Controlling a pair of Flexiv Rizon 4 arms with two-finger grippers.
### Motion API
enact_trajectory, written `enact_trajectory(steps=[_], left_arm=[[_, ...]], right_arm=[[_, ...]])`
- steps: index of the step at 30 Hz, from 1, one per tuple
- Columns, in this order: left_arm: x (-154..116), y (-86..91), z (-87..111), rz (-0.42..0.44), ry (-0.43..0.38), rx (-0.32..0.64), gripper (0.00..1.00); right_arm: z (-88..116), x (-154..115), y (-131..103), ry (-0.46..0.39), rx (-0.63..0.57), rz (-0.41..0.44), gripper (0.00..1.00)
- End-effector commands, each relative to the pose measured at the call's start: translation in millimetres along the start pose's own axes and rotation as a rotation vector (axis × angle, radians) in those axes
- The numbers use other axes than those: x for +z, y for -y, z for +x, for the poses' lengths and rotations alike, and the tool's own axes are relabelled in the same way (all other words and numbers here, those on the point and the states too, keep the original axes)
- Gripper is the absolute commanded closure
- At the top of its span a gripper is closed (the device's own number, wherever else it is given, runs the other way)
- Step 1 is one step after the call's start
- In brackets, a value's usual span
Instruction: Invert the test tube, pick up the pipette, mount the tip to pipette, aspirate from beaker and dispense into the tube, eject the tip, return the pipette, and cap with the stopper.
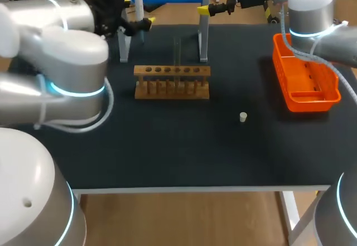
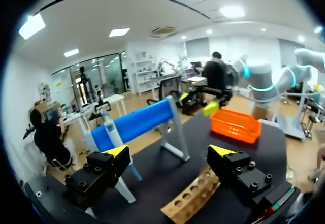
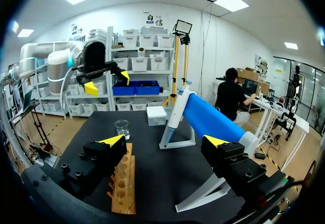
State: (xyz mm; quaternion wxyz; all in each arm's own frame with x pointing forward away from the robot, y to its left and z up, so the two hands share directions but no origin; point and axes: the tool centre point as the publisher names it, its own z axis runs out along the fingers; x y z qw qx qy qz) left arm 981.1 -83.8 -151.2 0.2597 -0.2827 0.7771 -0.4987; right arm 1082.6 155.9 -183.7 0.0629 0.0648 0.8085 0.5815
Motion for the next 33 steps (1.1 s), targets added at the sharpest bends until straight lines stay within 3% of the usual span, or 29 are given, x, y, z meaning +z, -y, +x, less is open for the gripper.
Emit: enact_trajectory(steps=[1, 11, 20, 33], left_arm=[[-27, -8.7, 8.1, 0.061, -0.211, 0.028, 0.00], [-15, -26.8, 33.2, 0.010, -0.283, 0.066, 0.00], [6, -37.5, 47.2, 0.026, -0.417, 0.103, 0.00], [31, -45.1, 39.7, -0.012, -0.547, 0.122, 0.00]], right_arm=[[-1, -1, 0, -0.004, 0.001, 0.003, 0.00], [-1, -1, 0, -0.004, 0.001, 0.003, 0.00], [-1, -1, 0, -0.004, 0.001, 0.003, 0.00], [-1, -1, 0, -0.004, 0.001, 0.003, 0.00]])
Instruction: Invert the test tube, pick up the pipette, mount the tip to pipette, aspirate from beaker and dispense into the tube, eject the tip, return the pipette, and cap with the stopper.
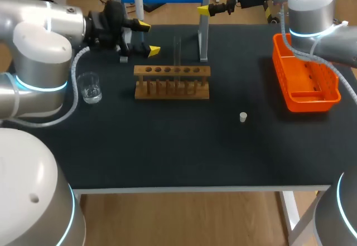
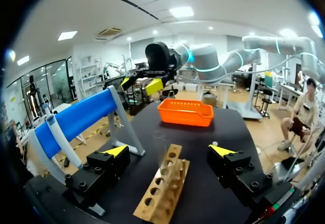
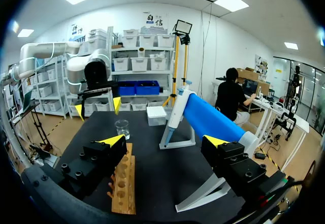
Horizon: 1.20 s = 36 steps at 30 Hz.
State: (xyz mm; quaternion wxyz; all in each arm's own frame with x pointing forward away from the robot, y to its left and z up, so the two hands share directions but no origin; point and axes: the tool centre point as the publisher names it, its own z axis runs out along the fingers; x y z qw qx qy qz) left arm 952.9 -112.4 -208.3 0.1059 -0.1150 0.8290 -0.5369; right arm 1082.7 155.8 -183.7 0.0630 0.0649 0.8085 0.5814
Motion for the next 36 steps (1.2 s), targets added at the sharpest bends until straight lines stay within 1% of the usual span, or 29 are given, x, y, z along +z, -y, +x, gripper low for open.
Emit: enact_trajectory(steps=[1, 5, 11, 26, 36], left_arm=[[7, 1.9, -13.0, -0.014, -0.099, 0.005, 0.00], [13, 2.5, -18.0, -0.014, -0.139, 0.015, 0.00], [25, -1.5, -22.4, -0.036, -0.172, 0.008, 0.00], [62, -15.6, -18.9, -0.084, -0.193, -0.014, 0.00], [78, -15.8, -19.0, -0.095, -0.199, -0.015, 0.00]], right_arm=[[-1, -1, -1, -0.004, 0.001, 0.003, 0.00], [-1, -1, -1, -0.004, 0.001, 0.003, 0.00], [-1, -1, -1, -0.004, 0.001, 0.003, 0.00], [-1, -1, -1, -0.004, 0.001, 0.003, 0.00], [-1, -1, -1, -0.004, 0.001, 0.003, 0.00]])
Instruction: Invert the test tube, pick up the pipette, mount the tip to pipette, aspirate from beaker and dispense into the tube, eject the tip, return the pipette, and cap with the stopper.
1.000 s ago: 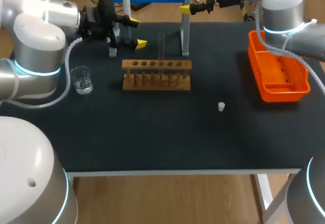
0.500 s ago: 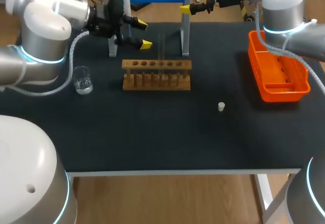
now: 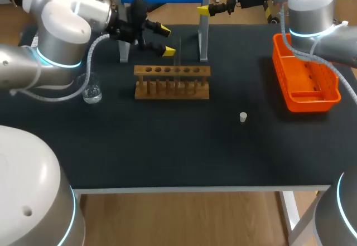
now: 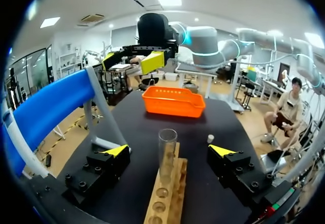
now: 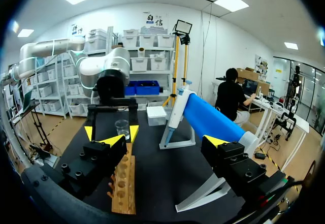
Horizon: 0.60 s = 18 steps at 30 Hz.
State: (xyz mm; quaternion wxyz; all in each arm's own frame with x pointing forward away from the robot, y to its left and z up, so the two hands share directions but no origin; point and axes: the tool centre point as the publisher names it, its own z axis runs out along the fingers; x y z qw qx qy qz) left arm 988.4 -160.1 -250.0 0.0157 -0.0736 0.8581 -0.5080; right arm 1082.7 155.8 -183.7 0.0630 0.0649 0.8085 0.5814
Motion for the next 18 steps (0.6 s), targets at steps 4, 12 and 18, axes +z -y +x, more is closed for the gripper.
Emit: enact_trajectory(steps=[4, 12, 18], left_arm=[[16, 2.9, -3.0, -0.005, -0.009, 0.004, 0.00], [30, -1.2, 0.0, 0.000, -0.011, -0.004, 0.00], [39, -8.3, 3.7, -0.001, -0.011, -0.012, 0.00]], right_arm=[[-1, -1, -1, -0.004, 0.001, 0.003, 0.00], [-1, -1, -1, -0.004, 0.001, 0.003, 0.00], [-1, -1, -1, -0.004, 0.001, 0.003, 0.00]])
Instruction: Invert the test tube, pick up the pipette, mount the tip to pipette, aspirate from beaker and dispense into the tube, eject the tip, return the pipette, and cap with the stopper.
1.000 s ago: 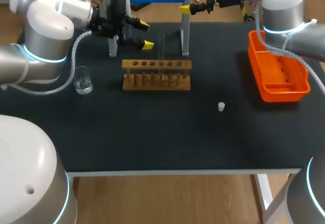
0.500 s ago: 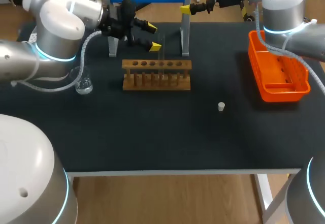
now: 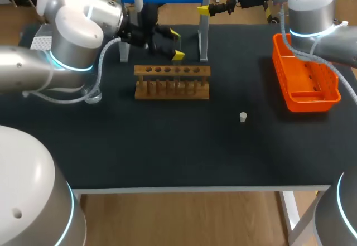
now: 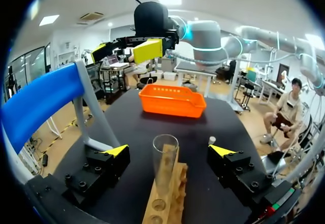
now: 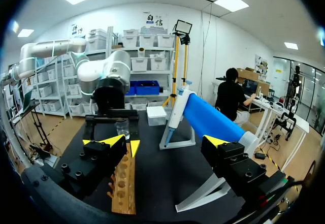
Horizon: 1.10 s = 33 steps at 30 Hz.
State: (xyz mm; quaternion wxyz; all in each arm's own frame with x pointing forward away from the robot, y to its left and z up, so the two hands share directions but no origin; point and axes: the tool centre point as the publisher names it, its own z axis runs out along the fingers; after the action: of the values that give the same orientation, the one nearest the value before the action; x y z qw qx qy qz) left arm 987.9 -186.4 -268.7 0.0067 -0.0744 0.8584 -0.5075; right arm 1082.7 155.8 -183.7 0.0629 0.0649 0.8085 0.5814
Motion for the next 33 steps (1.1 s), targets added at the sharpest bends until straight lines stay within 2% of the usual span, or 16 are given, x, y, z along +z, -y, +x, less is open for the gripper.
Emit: enact_trajectory(steps=[1, 13, 33], left_arm=[[8, -5.5, 0.5, -0.002, 0.002, -0.004, 0.00], [16, -13.6, -4.4, -0.032, 0.019, -0.010, 0.00], [19, -14.2, -15.9, -0.046, 0.010, 0.009, 0.00]], right_arm=[[-1, -1, -1, -0.004, 0.001, 0.003, 0.00], [-1, -1, -1, -0.004, 0.001, 0.003, 0.00], [-1, -1, -1, -0.004, 0.001, 0.003, 0.00]])
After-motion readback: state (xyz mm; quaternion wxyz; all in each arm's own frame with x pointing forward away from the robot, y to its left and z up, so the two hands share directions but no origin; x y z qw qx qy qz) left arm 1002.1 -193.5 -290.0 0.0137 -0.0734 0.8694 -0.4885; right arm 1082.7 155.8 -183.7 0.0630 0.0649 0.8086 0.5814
